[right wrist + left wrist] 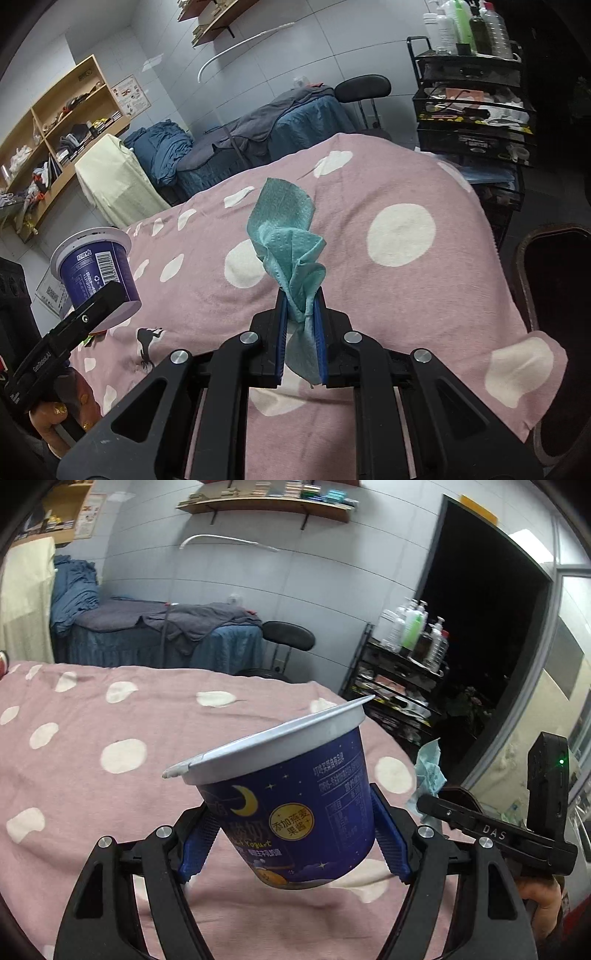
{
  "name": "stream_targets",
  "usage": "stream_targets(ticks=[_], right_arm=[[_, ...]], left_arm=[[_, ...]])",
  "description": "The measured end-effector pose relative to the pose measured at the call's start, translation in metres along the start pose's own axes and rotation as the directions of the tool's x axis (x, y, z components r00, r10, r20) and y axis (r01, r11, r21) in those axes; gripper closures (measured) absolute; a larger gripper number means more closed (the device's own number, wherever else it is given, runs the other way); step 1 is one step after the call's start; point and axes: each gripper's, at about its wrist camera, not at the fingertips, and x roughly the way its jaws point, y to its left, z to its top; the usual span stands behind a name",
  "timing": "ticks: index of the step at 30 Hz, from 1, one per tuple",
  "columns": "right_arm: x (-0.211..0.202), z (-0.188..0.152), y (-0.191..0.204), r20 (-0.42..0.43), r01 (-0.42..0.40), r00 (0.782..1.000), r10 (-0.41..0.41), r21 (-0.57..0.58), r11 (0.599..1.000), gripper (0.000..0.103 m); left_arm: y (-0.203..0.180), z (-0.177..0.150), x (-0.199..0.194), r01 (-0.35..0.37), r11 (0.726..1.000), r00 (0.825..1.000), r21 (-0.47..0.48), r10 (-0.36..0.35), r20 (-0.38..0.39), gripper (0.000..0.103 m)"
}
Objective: Collect trash
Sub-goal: 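Carry the teal cloth over the bin and open the right tool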
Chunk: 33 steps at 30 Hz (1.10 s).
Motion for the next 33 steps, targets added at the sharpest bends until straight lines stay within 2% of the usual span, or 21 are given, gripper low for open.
stream_targets(ticks=[8, 15, 22, 33], right_arm=[[-0.05, -0.015, -0.045, 0.087, 0.125, 0.988, -0.13, 0.061, 0.99, 0.088], [-0.09, -0.023, -0.093, 0.147, 0.236, 0.956, -0.256, 0.139, 0.962, 0.088], [-0.111, -0.033, -0.139, 0.138, 0.312, 0.928, -0.347, 0.219, 0.924, 0.088], [-0.112, -0.039, -0.2, 0.076, 0.419, 0.884, -0.46, 0.305, 0.855, 0.088]], left_arm=[[-0.047, -0.006, 0.014, 0.115, 0.991, 0.993, 0.061, -0.114, -0.025, 0.029], [-0.088, -0.015, 0.027, 0.198, 0.974, 0.98, 0.112, -0.192, -0.061, 0.029], [-0.113, -0.019, 0.039, 0.248, 0.961, 0.967, 0.124, -0.237, -0.092, 0.029], [-0.141, -0.024, 0.051, 0.295, 0.943, 0.952, 0.152, -0.276, -0.133, 0.029]])
